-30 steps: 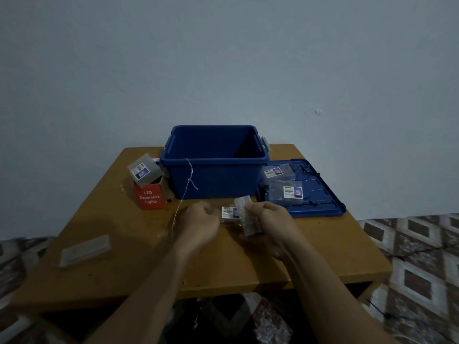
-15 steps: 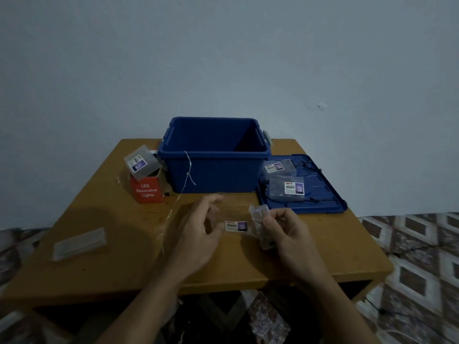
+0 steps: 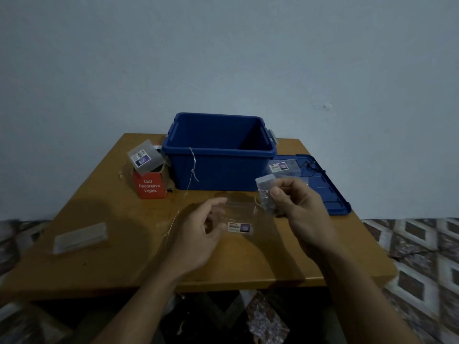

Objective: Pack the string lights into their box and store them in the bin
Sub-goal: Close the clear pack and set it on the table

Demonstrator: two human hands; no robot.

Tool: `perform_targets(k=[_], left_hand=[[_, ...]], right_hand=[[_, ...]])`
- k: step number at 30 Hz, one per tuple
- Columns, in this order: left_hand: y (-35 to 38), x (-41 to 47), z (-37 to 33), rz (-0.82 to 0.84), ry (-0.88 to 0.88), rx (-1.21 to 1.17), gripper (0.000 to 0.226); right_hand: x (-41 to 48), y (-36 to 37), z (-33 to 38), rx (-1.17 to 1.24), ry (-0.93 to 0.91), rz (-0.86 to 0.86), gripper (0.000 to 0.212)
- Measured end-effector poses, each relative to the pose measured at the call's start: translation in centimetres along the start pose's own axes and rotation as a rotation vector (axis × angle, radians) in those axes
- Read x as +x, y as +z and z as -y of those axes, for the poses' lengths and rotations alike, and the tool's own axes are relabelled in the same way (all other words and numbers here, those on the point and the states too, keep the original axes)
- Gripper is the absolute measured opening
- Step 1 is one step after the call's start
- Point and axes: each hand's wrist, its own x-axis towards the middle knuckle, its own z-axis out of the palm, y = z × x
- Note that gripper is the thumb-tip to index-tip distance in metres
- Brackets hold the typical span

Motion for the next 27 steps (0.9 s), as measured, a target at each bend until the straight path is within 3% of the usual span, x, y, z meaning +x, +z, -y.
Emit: perform_targets(k=[13,27], left_hand=[[-0.2,0.0,0.1,-0.036,0.062,0.057,0.054],[-0.2,-0.6,0.0,-0.086,0.142,-0.148,0.053]], right_hand=[[0.1,1.4,0.2,-0.103,-0.111,0.036,0.011],[0.7,2.3,0.1,-0.554,-0.294,0.112,0.013]])
